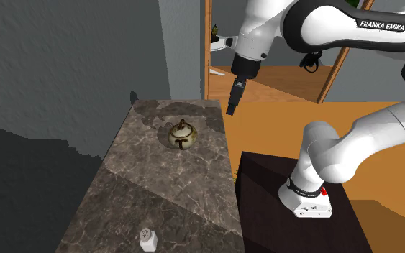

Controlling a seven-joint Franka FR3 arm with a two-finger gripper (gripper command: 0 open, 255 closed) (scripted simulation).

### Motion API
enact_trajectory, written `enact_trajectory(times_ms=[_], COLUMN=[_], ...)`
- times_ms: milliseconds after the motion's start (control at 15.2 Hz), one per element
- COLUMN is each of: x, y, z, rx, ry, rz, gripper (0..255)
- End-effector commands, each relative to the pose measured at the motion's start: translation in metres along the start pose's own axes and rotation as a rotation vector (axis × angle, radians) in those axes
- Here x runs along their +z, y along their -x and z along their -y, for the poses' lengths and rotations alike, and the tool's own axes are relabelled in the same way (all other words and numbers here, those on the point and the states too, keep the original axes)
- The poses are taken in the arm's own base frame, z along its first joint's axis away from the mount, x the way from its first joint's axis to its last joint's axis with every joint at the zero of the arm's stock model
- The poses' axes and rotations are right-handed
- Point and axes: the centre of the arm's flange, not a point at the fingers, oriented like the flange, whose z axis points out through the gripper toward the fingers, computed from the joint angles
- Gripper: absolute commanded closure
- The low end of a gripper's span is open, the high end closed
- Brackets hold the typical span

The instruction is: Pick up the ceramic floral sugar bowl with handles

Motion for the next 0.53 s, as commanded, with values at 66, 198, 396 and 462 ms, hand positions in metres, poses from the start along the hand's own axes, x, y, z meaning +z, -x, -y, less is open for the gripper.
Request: enact_trajectory(times_ms=[66, 198, 396, 462], x=[0.008, 0.025, 0.05, 0.058], y=[-0.009, -0.028, -0.056, -0.066], z=[-0.006, -0.016, -0.032, -0.037], rx=[-0.009, -0.027, -0.054, -0.063], ry=[0.003, 0.009, 0.018, 0.021], rz=[0.006, 0.018, 0.037, 0.043], gripper=[0, 0, 0, 0])
